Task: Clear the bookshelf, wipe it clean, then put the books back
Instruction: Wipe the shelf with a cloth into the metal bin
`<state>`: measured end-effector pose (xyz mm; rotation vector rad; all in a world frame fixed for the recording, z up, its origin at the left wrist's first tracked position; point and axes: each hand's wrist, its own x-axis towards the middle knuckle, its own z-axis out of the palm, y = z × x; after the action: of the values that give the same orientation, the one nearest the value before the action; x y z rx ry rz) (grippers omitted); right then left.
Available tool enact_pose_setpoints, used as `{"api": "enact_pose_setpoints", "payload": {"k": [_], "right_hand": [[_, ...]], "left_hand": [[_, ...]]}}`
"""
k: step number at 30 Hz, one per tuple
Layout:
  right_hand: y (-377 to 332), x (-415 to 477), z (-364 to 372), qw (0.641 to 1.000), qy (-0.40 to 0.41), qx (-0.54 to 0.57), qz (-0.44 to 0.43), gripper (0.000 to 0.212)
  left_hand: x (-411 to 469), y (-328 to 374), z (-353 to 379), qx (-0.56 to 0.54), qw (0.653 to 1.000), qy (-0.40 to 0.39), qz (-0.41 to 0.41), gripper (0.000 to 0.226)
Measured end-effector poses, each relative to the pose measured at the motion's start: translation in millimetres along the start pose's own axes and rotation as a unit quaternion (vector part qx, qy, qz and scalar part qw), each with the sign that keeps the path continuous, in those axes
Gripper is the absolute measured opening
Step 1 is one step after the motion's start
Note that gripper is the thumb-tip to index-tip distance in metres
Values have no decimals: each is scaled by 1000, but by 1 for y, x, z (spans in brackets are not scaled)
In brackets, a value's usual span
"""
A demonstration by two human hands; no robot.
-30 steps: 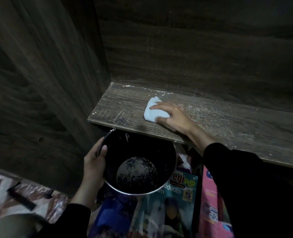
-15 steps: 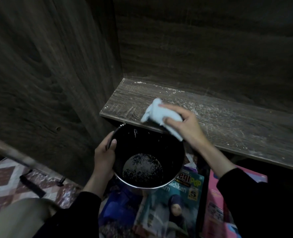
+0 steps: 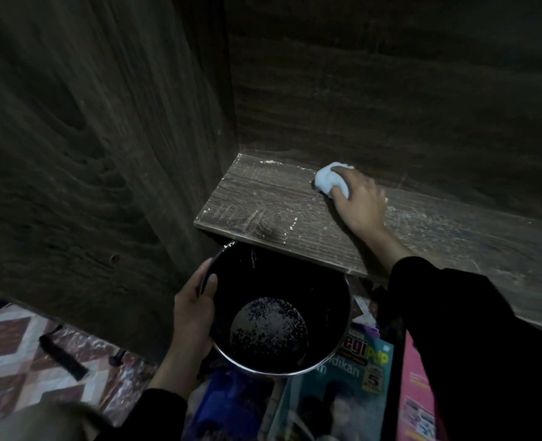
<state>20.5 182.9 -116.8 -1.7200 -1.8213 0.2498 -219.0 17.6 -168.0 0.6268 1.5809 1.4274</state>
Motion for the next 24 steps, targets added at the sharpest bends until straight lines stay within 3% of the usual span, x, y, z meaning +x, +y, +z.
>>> {"api": "enact_pose_setpoints", "payload": {"k": [10,19,21,23,24], "right_hand": [[-48,14,29,971,-186,23,-148,46],[-67,-69,12,907,-221,200,-298,34],[-69,-78,3,897,-261,227,-275,32],[-73,-78,-8,876,-321,301,-198,38],[-75,-73,-12,870,-313,345,-160,41]], "left_hand": [[4,-2,-2,6,1000,6,-4,30],[-1,7,0,6,1000,1,11,32],[-1,8,-2,7,1000,-1,10,32],[0,7,-2,5,1000,1,7,32],[0,7,-2,1,1000,4,7,32]]}}
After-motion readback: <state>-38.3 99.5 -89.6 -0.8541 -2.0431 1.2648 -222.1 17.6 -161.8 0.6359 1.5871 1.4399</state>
